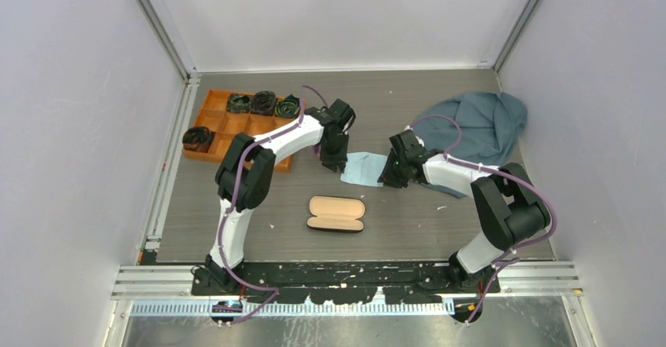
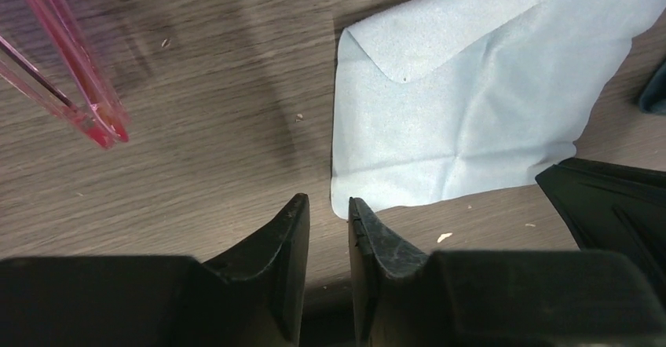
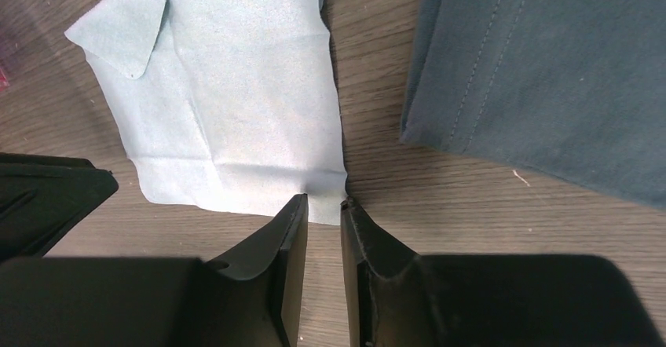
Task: Organize the sunglasses
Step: Adjust the glasses cleaning cloth at the center of the board.
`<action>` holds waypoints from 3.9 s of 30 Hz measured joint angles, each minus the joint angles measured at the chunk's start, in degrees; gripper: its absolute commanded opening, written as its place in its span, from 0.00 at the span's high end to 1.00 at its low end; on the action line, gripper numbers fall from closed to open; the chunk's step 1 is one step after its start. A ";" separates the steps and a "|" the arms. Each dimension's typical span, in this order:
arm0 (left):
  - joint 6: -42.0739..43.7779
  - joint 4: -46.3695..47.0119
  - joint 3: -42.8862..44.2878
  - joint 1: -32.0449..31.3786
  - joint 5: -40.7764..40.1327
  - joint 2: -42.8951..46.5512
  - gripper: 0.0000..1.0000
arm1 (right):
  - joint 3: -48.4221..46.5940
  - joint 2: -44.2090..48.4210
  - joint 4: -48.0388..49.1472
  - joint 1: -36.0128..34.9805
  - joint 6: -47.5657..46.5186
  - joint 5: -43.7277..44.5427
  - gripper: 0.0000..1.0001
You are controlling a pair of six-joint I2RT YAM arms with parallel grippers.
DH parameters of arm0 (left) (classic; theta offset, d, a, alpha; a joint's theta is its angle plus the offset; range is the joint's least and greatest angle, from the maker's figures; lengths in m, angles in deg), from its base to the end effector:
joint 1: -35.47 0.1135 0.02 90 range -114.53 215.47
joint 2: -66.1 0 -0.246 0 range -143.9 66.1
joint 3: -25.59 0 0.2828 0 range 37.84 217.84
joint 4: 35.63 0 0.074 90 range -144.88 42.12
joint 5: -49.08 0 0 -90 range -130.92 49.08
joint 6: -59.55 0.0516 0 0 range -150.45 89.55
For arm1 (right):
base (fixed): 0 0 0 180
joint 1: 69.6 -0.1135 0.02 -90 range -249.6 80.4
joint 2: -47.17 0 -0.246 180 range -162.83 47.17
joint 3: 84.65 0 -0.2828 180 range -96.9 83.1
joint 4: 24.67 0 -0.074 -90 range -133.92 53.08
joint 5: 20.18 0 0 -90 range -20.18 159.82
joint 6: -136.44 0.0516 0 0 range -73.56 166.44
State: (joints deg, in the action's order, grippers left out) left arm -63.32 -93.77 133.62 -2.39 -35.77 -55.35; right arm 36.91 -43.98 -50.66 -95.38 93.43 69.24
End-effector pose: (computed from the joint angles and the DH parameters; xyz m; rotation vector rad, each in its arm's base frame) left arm 0.3628 -0.2879 0.1388 0.1477 2.9030 -0.3797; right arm 0.2953 0.1432 0.0993 0.4879 2.6263 0.4548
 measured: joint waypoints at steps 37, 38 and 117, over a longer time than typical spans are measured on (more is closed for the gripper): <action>-8.98 4.26 -4.42 -1.14 3.41 -0.24 0.90 | 0.02 0.04 0.09 0.00 0.20 0.50 0.71; -9.01 4.26 -4.42 -1.14 3.34 -0.24 0.92 | 0.02 0.04 0.11 0.00 0.20 0.50 0.71; -5.07 -1.07 15.87 1.16 1.70 2.73 1.00 | -18.53 3.34 -4.96 -0.17 -6.25 7.98 0.99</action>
State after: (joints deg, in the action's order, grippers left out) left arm -68.39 -94.84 149.49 -1.24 -34.07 -52.62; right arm 18.37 -40.64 -55.62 -95.55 87.17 77.22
